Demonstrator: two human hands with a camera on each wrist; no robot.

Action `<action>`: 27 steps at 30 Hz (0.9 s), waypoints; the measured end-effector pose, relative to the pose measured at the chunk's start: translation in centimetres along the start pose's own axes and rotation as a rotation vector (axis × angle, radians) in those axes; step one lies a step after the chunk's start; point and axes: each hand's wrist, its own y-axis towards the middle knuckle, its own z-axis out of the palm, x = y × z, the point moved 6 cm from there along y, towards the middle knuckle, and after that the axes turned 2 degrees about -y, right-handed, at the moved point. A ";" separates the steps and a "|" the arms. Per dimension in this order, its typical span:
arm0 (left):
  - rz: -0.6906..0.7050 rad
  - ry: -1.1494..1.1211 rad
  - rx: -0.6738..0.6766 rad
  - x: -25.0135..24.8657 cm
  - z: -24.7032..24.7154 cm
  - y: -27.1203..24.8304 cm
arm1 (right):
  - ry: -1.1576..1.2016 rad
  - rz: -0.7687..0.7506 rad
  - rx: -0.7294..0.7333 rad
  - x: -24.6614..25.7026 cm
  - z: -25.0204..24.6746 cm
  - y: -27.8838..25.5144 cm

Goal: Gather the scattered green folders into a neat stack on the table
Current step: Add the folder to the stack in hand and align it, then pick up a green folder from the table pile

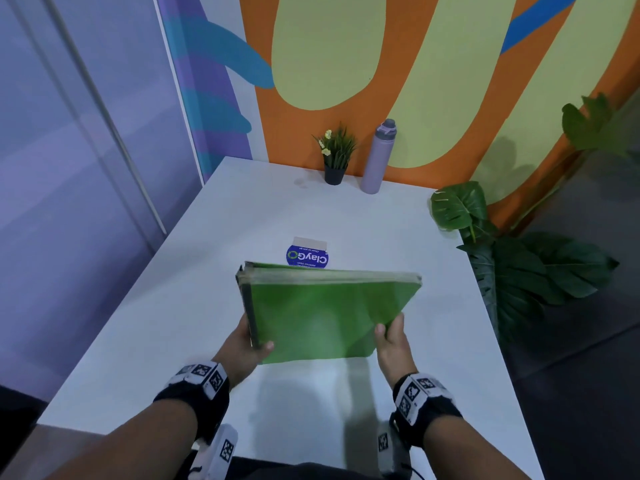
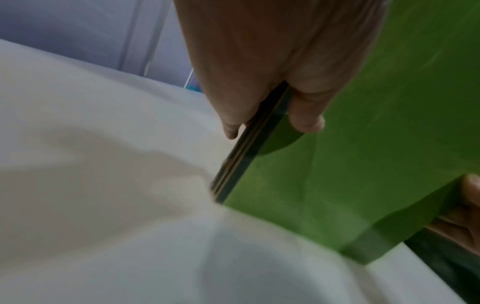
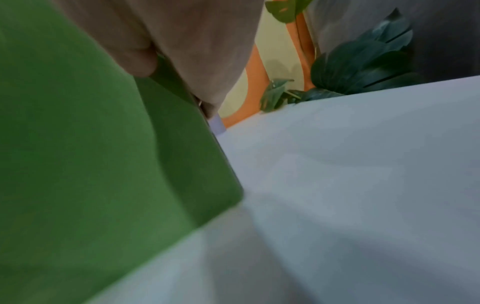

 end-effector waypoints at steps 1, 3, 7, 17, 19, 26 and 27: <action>-0.017 0.036 -0.008 0.5 0.2 -0.3 | -0.012 0.023 0.001 -0.7 0.2 -0.3; -0.016 0.059 -0.041 0.4 0.6 -0.5 | -0.019 0.044 -0.017 -1.2 0.3 -0.6; 0.051 0.067 -0.099 -3.2 0.5 -0.4 | -0.006 0.064 -0.140 0.6 -0.9 0.5; 0.090 -0.290 -0.073 -9.0 -0.9 0.9 | 0.186 0.119 -0.157 7.1 -4.7 6.8; 0.074 -0.360 -0.103 -9.4 -1.2 1.1 | 0.343 0.145 -0.059 6.9 -4.5 6.8; 0.025 -0.491 -0.202 -9.6 -2.8 3.4 | 0.946 0.262 0.137 4.9 -0.4 3.4; 0.018 -0.503 -0.215 -9.6 -2.8 3.6 | 0.999 0.272 0.146 4.7 0.3 3.1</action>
